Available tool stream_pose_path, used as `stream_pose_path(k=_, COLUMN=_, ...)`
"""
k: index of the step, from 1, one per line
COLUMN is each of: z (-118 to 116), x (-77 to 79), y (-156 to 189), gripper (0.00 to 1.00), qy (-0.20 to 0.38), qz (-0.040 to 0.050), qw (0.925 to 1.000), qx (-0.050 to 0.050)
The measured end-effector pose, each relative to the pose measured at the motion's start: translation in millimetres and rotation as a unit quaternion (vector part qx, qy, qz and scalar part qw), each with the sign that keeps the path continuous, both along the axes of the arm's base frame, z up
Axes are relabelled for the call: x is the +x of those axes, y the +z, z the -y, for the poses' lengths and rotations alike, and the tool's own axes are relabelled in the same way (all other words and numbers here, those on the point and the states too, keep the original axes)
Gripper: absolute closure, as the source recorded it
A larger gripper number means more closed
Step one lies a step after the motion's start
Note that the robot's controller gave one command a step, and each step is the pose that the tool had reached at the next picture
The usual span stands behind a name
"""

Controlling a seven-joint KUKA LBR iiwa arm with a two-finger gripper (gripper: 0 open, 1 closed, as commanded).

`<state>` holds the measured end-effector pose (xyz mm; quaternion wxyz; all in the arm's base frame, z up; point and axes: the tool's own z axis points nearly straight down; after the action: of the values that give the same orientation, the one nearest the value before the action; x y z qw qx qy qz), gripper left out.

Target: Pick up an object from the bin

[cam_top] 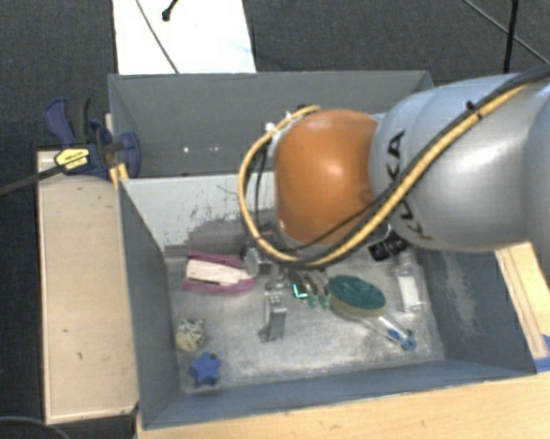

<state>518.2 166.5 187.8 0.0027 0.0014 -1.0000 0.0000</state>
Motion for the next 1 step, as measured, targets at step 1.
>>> stream_pose_path(k=1, z=-56.2, x=-17.6, y=-27.4, gripper=0.0, qy=0.053, qz=0.0014, qw=0.9986, qx=0.001)
